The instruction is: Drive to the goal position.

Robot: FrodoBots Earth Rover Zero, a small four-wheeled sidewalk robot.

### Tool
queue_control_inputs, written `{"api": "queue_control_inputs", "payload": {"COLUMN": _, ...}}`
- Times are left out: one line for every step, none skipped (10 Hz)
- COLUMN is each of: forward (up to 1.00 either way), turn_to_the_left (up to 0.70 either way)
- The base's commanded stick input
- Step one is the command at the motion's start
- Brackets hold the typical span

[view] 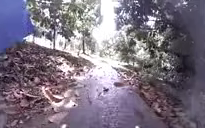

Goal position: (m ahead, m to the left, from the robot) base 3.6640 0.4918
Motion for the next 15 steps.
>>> {"api": "queue_control_inputs", "payload": {"forward": 0.50, "turn_to_the_left": 0.39}}
{"api": "queue_control_inputs", "payload": {"forward": 0.50, "turn_to_the_left": 0.24}}
{"api": "queue_control_inputs", "payload": {"forward": 0.50, "turn_to_the_left": 0.00}}
{"api": "queue_control_inputs", "payload": {"forward": 0.50, "turn_to_the_left": 0.00}}
{"api": "queue_control_inputs", "payload": {"forward": 0.50, "turn_to_the_left": 0.00}}
{"api": "queue_control_inputs", "payload": {"forward": 0.50, "turn_to_the_left": 0.00}}
{"api": "queue_control_inputs", "payload": {"forward": 0.50, "turn_to_the_left": 0.00}}
{"api": "queue_control_inputs", "payload": {"forward": 0.50, "turn_to_the_left": 0.00}}
{"api": "queue_control_inputs", "payload": {"forward": 0.50, "turn_to_the_left": 0.00}}
{"api": "queue_control_inputs", "payload": {"forward": 0.50, "turn_to_the_left": 0.00}}
{"api": "queue_control_inputs", "payload": {"forward": 0.50, "turn_to_the_left": 0.00}}
{"api": "queue_control_inputs", "payload": {"forward": 0.50, "turn_to_the_left": 0.00}}
{"api": "queue_control_inputs", "payload": {"forward": 0.50, "turn_to_the_left": 0.00}}
{"api": "queue_control_inputs", "payload": {"forward": 0.50, "turn_to_the_left": 0.00}}
{"api": "queue_control_inputs", "payload": {"forward": 0.50, "turn_to_the_left": -0.07}}
